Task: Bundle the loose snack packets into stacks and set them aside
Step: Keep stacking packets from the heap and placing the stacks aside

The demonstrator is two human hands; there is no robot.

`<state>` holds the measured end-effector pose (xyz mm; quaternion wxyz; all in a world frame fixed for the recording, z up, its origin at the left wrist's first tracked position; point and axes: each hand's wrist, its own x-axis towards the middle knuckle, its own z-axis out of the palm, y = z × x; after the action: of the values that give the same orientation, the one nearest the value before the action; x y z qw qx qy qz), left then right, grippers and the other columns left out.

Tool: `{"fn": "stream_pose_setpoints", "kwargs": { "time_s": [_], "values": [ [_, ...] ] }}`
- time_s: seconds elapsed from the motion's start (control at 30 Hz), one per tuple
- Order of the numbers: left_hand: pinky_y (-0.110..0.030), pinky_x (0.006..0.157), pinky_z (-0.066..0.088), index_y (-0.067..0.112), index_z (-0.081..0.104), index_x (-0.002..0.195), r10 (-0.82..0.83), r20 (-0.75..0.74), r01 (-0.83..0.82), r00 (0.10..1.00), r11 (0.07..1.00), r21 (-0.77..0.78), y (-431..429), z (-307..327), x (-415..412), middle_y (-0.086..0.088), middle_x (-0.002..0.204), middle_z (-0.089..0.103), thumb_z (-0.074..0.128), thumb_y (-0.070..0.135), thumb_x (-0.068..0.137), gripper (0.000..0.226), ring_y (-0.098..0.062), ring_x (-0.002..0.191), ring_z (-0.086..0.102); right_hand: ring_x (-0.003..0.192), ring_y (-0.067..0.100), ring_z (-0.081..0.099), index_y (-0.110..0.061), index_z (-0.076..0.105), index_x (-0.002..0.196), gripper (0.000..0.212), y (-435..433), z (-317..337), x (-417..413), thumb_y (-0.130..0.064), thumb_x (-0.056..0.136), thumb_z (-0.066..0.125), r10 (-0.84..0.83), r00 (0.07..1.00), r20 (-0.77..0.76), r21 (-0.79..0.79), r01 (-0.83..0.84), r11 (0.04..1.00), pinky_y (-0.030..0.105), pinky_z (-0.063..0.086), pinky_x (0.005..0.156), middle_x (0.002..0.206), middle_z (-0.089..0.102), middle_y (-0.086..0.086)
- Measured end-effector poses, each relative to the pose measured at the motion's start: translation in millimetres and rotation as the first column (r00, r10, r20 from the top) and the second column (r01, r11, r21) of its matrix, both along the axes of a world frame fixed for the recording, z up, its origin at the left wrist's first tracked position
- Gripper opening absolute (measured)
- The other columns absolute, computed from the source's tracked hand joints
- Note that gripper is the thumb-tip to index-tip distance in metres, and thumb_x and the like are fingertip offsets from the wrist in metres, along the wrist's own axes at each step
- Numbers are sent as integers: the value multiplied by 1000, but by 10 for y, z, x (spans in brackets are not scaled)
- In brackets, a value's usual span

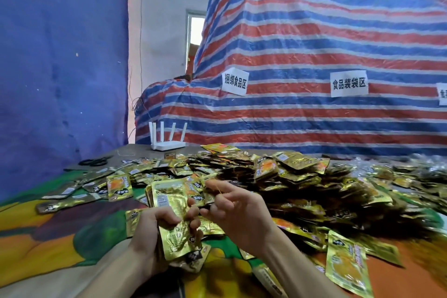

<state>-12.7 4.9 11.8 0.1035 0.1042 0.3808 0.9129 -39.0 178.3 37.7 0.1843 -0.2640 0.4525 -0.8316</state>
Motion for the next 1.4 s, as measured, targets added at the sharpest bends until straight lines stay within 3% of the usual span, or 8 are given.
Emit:
{"fn": "stream_pose_setpoints", "kwargs": {
  "time_s": [0.17, 0.33, 0.57, 0.8, 1.03, 1.13, 1.2, 1.4],
  "values": [
    [-37, 62, 51, 1, 65, 90, -1, 29, 3, 1000, 998, -61, 15, -1, 19, -15, 76, 56, 47, 3, 57, 38, -29, 63, 53, 63, 22, 69, -22, 62, 133, 56, -38, -32, -10, -1, 81, 66, -74, 995, -73, 162, 85, 983, 31, 59, 54, 112, 74, 16],
    [-47, 71, 57, 3, 61, 101, 166, 47, -164, 985, 985, -51, -47, -26, -50, -19, 95, 61, 45, 8, 66, 39, -34, 77, 64, 92, 39, 75, -20, 66, 128, 56, -77, -137, -33, -2, 77, 81, -305, 941, -149, 222, 332, 917, 42, 62, 64, 112, 73, 20],
    [-45, 77, 43, 10, 53, 79, 530, 96, -521, 843, 847, -103, -96, -55, -119, -12, 89, 51, 55, 18, 55, 25, -32, 81, 50, 91, 22, 76, -22, 66, 126, 61, -281, -248, 86, -9, 71, 91, -290, 937, -195, 407, 346, 845, 41, 63, 71, 121, 65, 15],
    [-39, 61, 55, 7, 79, 69, 321, 6, -313, 947, 928, -204, -69, -55, -105, -24, 96, 74, 56, 27, 62, 32, -39, 77, 71, 96, 25, 75, -26, 61, 132, 73, -488, -374, 172, -14, 67, 92, -314, 904, -291, 372, 410, 833, 48, 61, 86, 119, 67, 12],
    [-28, 45, 52, 15, 77, 63, 297, -30, -296, 954, 925, -239, 55, -83, -83, -7, 71, 70, 61, 24, 65, 18, -21, 57, 68, 110, 4, 64, -37, 56, 129, 75, -470, -396, 173, -25, 66, 93, -414, 777, -475, 324, 591, 739, 30, 55, 96, 124, 65, -8],
    [-24, 35, 44, 18, 62, 41, 265, -40, -267, 963, 931, -249, 45, -91, -96, 1, 47, 55, 51, 21, 80, 41, -17, 39, 58, 110, -13, 55, -40, 59, 124, 69, -488, -380, 179, -23, 67, 93, -450, 725, -521, 269, 640, 720, 10, 45, 90, 124, 62, -18],
    [-25, 33, 44, 19, 62, 38, 235, -53, -241, 971, 942, -236, 45, -89, -82, 1, 43, 54, 45, 18, 86, 51, -17, 36, 57, 115, -8, 55, -39, 61, 124, 68, -490, -382, 169, -19, 67, 93, -454, 726, -516, 258, 638, 726, 20, 47, 96, 125, 62, -16],
    [-48, 84, 57, 14, 80, 101, 157, -126, -163, 979, 986, -42, 32, -140, -145, -15, 102, 74, 50, 14, 74, 40, -34, 90, 73, 94, 21, 73, -14, 64, 107, 40, -434, -332, 133, -11, 75, 86, -453, 824, -341, 314, 554, 771, 28, 60, 70, 102, 73, 7]
  ]
}}
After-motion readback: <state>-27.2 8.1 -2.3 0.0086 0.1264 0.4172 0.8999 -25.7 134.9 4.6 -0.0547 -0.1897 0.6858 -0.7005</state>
